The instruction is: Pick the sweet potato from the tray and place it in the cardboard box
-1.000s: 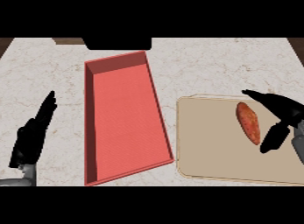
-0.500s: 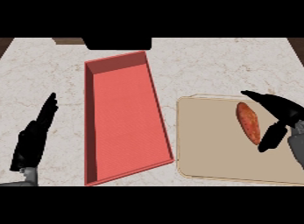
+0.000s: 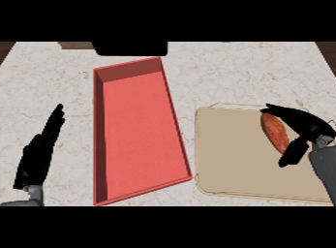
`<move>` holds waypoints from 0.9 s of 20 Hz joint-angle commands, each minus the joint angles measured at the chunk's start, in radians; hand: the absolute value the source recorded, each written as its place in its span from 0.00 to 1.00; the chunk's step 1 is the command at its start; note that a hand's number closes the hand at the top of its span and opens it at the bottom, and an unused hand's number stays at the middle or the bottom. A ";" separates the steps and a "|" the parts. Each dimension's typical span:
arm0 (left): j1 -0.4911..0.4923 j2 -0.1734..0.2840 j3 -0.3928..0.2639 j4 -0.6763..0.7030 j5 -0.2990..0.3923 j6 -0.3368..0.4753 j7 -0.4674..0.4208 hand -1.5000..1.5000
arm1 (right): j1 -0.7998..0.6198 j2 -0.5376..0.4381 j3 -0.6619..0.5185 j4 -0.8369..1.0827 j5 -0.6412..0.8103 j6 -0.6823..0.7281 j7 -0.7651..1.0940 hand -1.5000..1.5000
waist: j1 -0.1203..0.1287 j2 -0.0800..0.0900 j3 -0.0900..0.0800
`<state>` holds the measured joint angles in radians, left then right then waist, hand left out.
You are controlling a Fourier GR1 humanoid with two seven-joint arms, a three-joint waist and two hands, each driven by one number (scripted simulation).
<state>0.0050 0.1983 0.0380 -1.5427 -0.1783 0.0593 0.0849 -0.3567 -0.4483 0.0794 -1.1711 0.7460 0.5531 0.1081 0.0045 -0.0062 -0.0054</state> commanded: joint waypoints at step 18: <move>0.045 0.003 0.064 -0.004 0.001 -0.019 -0.028 0.50 | 0.222 0.228 0.063 -0.315 0.301 -0.383 0.308 1.00 | -0.061 -0.014 0.001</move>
<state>0.0401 0.1946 0.0774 -1.5680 -0.1843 0.0335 0.0762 -0.2540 -0.3268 0.0940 -1.3507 0.9670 0.2496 0.2218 -0.0212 -0.0114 -0.0048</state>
